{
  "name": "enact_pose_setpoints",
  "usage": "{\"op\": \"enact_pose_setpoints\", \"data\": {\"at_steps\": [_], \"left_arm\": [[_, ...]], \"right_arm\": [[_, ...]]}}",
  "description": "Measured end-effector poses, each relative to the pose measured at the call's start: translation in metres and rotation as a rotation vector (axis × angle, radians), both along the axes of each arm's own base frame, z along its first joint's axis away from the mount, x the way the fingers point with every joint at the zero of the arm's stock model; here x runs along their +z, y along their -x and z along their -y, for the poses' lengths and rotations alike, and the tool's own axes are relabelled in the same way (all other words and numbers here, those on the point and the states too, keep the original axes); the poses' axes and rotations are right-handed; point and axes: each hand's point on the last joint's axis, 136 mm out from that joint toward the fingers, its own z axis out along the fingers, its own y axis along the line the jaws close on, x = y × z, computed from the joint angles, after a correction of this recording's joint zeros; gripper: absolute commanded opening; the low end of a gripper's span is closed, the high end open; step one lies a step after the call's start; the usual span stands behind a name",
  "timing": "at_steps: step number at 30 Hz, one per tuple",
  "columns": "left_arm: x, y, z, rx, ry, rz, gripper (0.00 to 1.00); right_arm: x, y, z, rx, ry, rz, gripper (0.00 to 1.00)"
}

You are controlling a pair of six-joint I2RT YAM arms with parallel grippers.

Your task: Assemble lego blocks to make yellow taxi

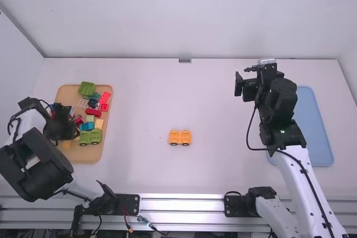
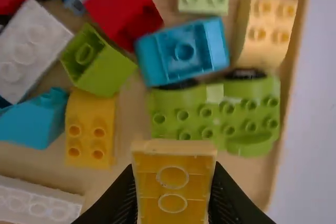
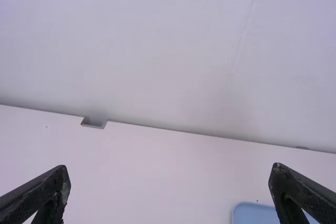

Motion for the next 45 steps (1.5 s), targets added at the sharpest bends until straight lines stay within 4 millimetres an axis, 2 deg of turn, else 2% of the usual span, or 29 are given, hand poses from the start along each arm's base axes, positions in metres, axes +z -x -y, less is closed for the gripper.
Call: {"op": "enact_pose_setpoints", "data": {"at_steps": [2, 7, 10, 11, 12, 16, 17, 19, 21, 22, 23, 25, 26, 29, 30, 32, 36, 39, 45], "left_arm": [[0.012, -0.011, 0.000, 0.093, 0.044, 0.039, 0.02], [0.032, -0.039, 0.015, 0.140, 0.146, 0.141, 0.02], [0.036, -0.058, 0.041, 0.083, 0.187, 0.165, 0.02], [0.036, -0.060, 0.044, 0.077, 0.189, 0.164, 0.02], [0.036, -0.069, 0.061, 0.037, 0.193, 0.160, 0.02], [0.037, -0.093, 0.105, -0.096, 0.170, 0.164, 0.02], [0.037, -0.102, 0.126, -0.163, 0.166, 0.170, 0.02], [0.039, -0.112, 0.156, -0.253, 0.166, 0.186, 0.02], [0.045, -0.127, 0.205, -0.396, 0.176, 0.240, 0.02], [0.046, -0.128, 0.210, -0.410, 0.178, 0.245, 0.02], [0.049, -0.133, 0.231, -0.469, 0.187, 0.273, 0.02], [0.056, -0.139, 0.269, -0.572, 0.209, 0.322, 0.02], [0.058, -0.139, 0.278, -0.595, 0.216, 0.332, 0.02], [0.068, -0.140, 0.321, -0.710, 0.256, 0.394, 0.02], [0.069, -0.140, 0.325, -0.719, 0.260, 0.400, 0.02], [0.080, -0.142, 0.353, -0.793, 0.302, 0.467, 0.02], [0.098, -0.140, 0.380, -0.873, 0.396, 0.547, 0.02], [0.110, -0.138, 0.391, -0.913, 0.465, 0.594, 0.02], [0.140, -0.133, 0.411, -1.013, 0.602, 0.713, 0.02]], "right_arm": [[0.000, 0.000, 0.000, 0.001, 0.000, 0.000, 0.99], [0.000, 0.000, 0.000, 0.001, -0.002, 0.000, 0.99], [0.000, 0.000, 0.000, 0.001, -0.004, -0.001, 0.99], [0.000, 0.000, 0.000, 0.001, -0.004, -0.001, 0.99], [0.000, 0.000, -0.001, 0.002, -0.003, -0.001, 0.99], [-0.001, 0.000, -0.001, 0.002, -0.006, -0.004, 0.99], [-0.002, 0.001, -0.001, 0.002, -0.015, -0.010, 0.99], [-0.003, 0.001, -0.001, -0.002, -0.027, -0.016, 0.99], [-0.004, 0.001, -0.002, 0.000, -0.041, -0.022, 0.99], [-0.005, 0.001, -0.002, 0.002, -0.042, -0.024, 0.99], [-0.007, -0.001, -0.005, 0.013, -0.049, -0.030, 0.98], [-0.016, -0.006, -0.011, 0.042, -0.063, -0.056, 0.99], [-0.019, -0.008, -0.013, 0.054, -0.066, -0.064, 0.99], [-0.038, -0.020, -0.026, 0.113, -0.085, -0.107, 0.99], [-0.040, -0.021, -0.027, 0.120, -0.085, -0.110, 0.99], [-0.056, -0.031, -0.039, 0.183, -0.106, -0.140, 0.99], [-0.074, -0.041, -0.056, 0.310, -0.161, -0.167, 0.99], [-0.081, -0.044, -0.065, 0.415, -0.206, -0.174, 0.99], [-0.087, -0.028, -0.086, 0.759, -0.304, -0.151, 0.99]]}}
